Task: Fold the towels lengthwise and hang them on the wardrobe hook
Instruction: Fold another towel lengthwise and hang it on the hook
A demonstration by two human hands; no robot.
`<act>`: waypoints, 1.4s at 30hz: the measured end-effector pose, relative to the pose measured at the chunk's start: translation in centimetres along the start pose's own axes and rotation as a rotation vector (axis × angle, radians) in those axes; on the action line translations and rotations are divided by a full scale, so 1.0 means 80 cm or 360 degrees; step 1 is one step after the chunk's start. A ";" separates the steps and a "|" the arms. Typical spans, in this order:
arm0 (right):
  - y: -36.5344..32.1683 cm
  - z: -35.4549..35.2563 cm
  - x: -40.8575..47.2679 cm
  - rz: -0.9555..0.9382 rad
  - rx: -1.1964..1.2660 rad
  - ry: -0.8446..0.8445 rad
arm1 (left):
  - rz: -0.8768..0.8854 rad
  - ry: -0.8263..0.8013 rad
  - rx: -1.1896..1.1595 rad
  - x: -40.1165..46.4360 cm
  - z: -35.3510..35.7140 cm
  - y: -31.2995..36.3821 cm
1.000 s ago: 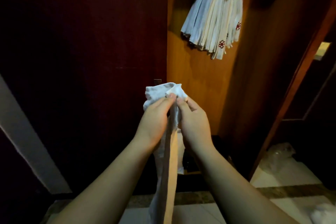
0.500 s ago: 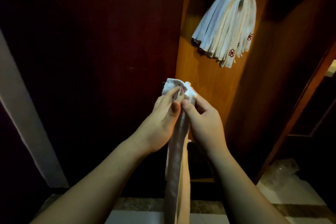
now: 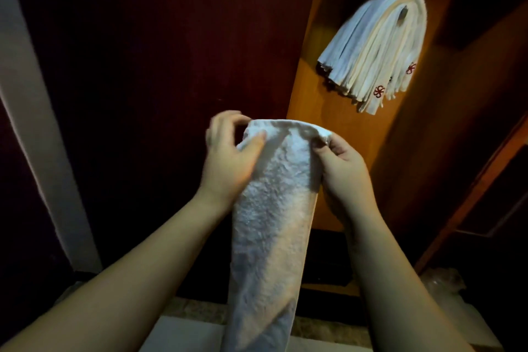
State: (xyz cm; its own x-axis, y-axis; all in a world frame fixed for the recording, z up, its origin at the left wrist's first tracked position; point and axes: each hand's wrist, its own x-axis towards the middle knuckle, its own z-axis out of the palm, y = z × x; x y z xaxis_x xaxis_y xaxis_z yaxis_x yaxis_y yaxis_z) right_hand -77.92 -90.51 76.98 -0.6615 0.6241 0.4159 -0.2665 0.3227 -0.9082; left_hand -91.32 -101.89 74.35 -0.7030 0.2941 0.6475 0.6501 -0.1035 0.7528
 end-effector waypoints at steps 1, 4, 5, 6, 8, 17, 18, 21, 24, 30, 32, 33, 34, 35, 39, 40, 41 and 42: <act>0.001 -0.003 0.002 0.0016 0.0081 0.0005 | -0.0137 0.0081 -0.0055 0.010 -0.004 -0.012; 0.004 -0.015 0.007 0.0069 0.0289 -0.0004 | -0.0469 -0.0253 -0.0323 0.030 -0.021 -0.031; 0.006 -0.018 0.009 0.0072 0.0302 -0.0012 | -0.0443 -0.0437 -0.0388 0.034 -0.025 -0.034; 0.007 -0.020 0.010 0.0073 0.0310 -0.0015 | -0.0377 -0.0613 -0.0425 0.036 -0.029 -0.036; 0.009 -0.024 0.012 0.0054 0.0298 -0.0019 | -0.0190 -0.0878 -0.0352 0.037 -0.034 -0.035; 0.012 -0.068 0.020 0.0061 0.0114 0.0172 | 0.0485 -0.1210 0.0871 0.082 -0.057 -0.008; 0.012 -0.074 0.021 0.0068 0.0104 0.0186 | 0.0520 -0.1197 0.0935 0.087 -0.055 -0.004; 0.012 -0.091 0.025 0.0050 0.0064 0.0212 | 0.0439 -0.1124 0.0965 0.091 -0.032 0.012; 0.012 -0.107 0.033 0.0026 0.0070 0.0340 | 0.0164 -0.0972 0.0628 0.090 -0.002 0.020; 0.016 -0.126 0.043 0.0084 0.0353 0.0436 | -0.0345 -0.0727 -0.0597 0.082 0.039 0.023; 0.019 -0.122 0.043 0.0112 0.0507 0.0463 | -0.0573 -0.0721 -0.0795 0.076 0.052 0.023; 0.021 -0.121 0.044 0.0113 0.0572 0.0466 | -0.0693 -0.0770 -0.0854 0.070 0.057 0.020; 0.023 -0.119 0.044 0.0111 0.0614 0.0464 | -0.0819 -0.0834 -0.0924 0.064 0.060 0.017; 0.026 -0.118 0.044 0.0111 0.0617 0.0458 | -0.0902 -0.0862 -0.0970 0.059 0.062 0.013; 0.041 -0.122 0.040 0.0153 0.0335 0.0420 | -0.0875 -0.0753 -0.1109 0.052 0.064 0.003; 0.044 -0.123 0.039 0.0162 0.0256 0.0417 | -0.0869 -0.0729 -0.1150 0.050 0.064 0.005; 0.047 -0.125 0.039 0.0165 0.0194 0.0420 | -0.0852 -0.0708 -0.1156 0.049 0.065 0.007; 0.048 -0.125 0.037 0.0162 0.0147 0.0422 | -0.0843 -0.0690 -0.1158 0.048 0.066 0.008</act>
State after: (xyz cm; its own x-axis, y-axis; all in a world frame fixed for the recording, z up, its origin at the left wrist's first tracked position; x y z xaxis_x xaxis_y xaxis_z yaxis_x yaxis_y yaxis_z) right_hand -73.90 -80.28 75.20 -0.4855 0.8179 0.3089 -0.2789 0.1900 -0.9413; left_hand -92.06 -95.81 76.69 -0.5905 0.7772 0.2174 -0.1536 -0.3728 0.9151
